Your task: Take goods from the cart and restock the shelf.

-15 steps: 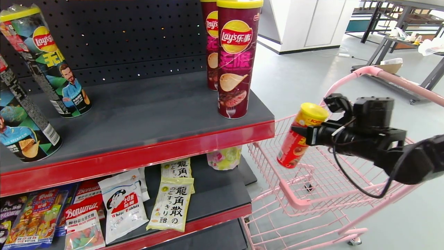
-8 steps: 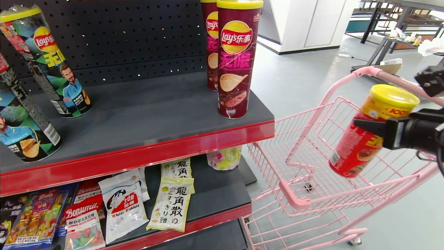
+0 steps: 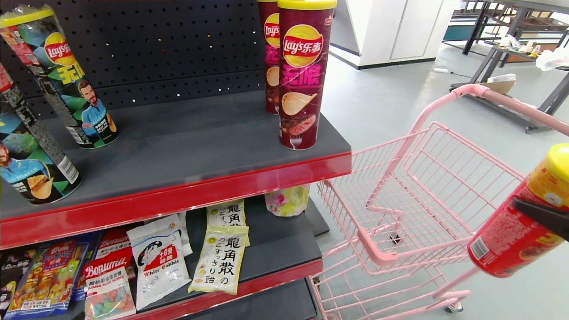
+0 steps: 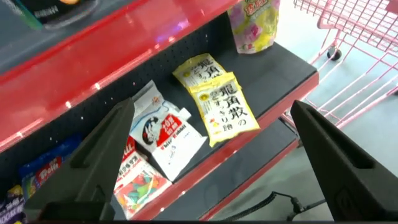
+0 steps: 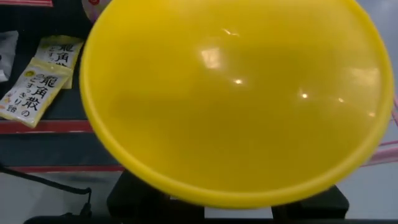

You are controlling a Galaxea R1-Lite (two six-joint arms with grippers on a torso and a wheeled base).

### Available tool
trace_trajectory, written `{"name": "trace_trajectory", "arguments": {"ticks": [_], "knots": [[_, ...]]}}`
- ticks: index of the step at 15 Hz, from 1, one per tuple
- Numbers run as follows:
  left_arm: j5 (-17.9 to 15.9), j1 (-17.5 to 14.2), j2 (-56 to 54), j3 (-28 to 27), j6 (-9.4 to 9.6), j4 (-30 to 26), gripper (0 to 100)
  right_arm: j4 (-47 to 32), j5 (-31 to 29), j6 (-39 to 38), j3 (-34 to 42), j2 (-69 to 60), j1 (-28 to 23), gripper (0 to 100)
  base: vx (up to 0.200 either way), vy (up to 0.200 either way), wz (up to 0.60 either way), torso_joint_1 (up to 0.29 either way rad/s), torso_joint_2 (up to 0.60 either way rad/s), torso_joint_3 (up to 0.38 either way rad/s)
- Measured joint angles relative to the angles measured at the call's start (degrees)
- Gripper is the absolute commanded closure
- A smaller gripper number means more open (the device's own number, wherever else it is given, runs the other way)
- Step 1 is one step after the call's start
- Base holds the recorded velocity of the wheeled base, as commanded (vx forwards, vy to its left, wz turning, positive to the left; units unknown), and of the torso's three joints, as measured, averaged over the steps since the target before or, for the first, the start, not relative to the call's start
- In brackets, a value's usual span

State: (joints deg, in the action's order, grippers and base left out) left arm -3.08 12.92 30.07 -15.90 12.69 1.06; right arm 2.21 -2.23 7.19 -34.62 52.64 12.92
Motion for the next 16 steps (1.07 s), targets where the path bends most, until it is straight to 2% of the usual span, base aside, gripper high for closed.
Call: {"name": "trace_trajectory", "arguments": {"ticks": [2,7,12,16], "knots": [[0.0,0.0,0.0,0.1,-0.02,0.0,0,0.0,-0.1,0.3,0.5,-1.3,0.0,100,-0.200,0.000,0.00,-0.005,0.00,0.009],[-0.1,0.0,-0.3,0.3,-0.02,0.0,0,0.1,-0.3,0.3,2.1,-2.8,-0.2,100,0.000,0.000,0.00,0.022,-0.07,-0.050],[-0.1,0.0,-0.5,0.3,0.06,0.1,0,0.2,-0.1,0.4,2.0,-2.9,-0.2,100,0.000,0.000,0.00,0.168,-0.49,-0.329],[-0.1,0.0,-0.7,0.4,1.12,0.1,0,0.4,0.0,0.5,1.7,-2.7,-0.1,100,0.000,0.000,0.00,0.224,-0.60,-0.375]]}}
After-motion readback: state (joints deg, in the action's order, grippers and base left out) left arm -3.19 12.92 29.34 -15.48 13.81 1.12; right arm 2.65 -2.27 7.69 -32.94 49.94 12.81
